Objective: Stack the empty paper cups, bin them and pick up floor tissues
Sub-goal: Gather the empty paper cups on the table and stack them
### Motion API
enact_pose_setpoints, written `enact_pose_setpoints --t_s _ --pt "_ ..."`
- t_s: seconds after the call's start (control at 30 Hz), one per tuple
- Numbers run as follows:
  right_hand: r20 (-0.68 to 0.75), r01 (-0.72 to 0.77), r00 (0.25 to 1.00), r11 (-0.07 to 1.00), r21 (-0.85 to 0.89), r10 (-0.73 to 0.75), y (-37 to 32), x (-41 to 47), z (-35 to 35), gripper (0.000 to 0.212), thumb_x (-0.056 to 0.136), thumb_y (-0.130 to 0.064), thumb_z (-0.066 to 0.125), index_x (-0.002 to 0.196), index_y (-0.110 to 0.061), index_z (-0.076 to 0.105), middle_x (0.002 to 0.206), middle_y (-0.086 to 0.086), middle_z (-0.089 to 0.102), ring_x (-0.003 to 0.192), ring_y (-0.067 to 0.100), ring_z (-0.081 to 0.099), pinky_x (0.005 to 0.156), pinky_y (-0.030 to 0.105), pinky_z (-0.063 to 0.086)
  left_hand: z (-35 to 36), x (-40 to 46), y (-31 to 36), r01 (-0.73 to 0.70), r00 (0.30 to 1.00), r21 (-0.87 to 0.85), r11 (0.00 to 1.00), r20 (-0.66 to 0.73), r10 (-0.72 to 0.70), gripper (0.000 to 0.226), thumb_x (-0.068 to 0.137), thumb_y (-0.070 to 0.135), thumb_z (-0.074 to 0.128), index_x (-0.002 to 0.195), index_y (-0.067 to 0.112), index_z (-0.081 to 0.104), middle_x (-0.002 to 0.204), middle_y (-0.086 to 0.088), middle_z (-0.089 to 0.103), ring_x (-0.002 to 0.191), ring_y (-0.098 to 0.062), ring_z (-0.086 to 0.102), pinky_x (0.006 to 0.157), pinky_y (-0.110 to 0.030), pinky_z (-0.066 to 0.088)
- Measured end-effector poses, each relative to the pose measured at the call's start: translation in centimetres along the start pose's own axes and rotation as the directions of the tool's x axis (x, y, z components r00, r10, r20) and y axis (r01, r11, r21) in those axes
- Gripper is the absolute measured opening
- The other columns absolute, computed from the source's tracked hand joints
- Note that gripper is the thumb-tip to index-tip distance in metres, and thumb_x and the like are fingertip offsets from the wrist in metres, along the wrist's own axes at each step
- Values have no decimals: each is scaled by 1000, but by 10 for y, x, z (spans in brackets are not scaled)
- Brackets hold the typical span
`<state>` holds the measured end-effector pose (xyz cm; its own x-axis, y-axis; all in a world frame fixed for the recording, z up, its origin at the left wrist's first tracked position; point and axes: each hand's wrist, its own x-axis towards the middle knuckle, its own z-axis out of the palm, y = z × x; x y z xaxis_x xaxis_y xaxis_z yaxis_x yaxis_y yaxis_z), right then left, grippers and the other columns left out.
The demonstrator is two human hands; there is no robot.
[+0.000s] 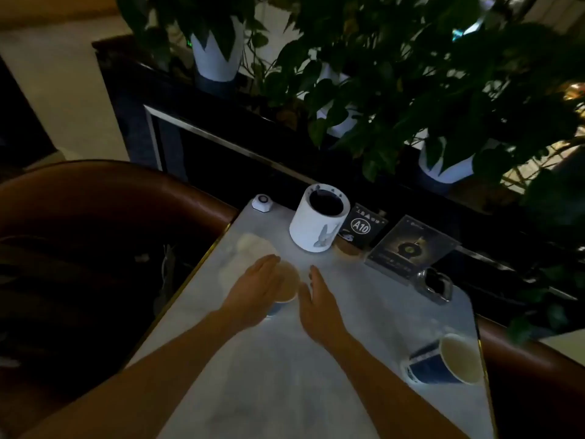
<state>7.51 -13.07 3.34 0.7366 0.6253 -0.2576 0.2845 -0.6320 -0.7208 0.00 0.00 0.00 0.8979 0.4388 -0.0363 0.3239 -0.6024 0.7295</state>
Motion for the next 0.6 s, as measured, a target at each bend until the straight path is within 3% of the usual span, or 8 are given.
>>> enact_pose_setpoints --t_s 0.07,0.13,0.23,0.3,0.43,0.53,0.6 --pt "-57 -53 997 995 89 59 2 14 9 51 102 -31 33 149 -13 22 152 8 36 137 21 39 110 28 34 11 5 -2 38 997 -152 988 -58 -47 47 100 32 37 144 18 33 146 -4 42 130 -21 46 109 -30 37" --pt "-92 -94 990 990 107 104 2 20 19 44 102 -27 33 145 -14 31 141 8 50 117 16 54 88 12 42 24 2 -1 82 991 -242 967 -82 -104 44 99 35 37 142 24 36 142 -1 48 125 -18 50 105 -30 43" --pt "-150 -115 979 984 139 136 8 24 34 35 100 -18 38 135 -18 40 122 7 61 89 11 56 60 6 40 42 5 -3 151 963 -500 853 -119 -240 36 98 34 38 133 32 47 133 3 54 117 -14 54 84 -5 46" --pt "-184 -108 974 985 132 131 11 24 37 31 97 -15 41 128 -18 43 112 9 64 81 15 59 58 11 44 43 4 0 124 952 -569 813 -164 -259 39 94 34 36 129 30 52 131 3 55 114 -13 53 79 -5 48" --pt "-164 -130 976 986 108 147 12 26 39 25 97 -19 38 122 -20 40 97 2 62 79 20 63 62 30 56 48 3 -4 94 951 -594 799 -185 -249 37 94 32 36 126 33 54 129 0 59 115 -17 57 94 -32 53" --pt "-155 -110 980 987 118 127 11 25 37 21 95 -25 37 115 -23 41 93 2 62 75 19 62 58 30 53 49 3 -7 92 949 -577 812 -197 -248 39 93 35 33 126 33 54 124 -1 60 112 -20 59 92 -40 55" --pt "-155 -106 980 985 136 127 7 23 37 31 87 -35 34 113 -22 42 94 4 63 76 21 63 58 30 53 51 4 -9 79 947 -553 829 -217 -235 38 95 34 31 126 32 54 121 -1 61 108 -19 60 88 -40 57"
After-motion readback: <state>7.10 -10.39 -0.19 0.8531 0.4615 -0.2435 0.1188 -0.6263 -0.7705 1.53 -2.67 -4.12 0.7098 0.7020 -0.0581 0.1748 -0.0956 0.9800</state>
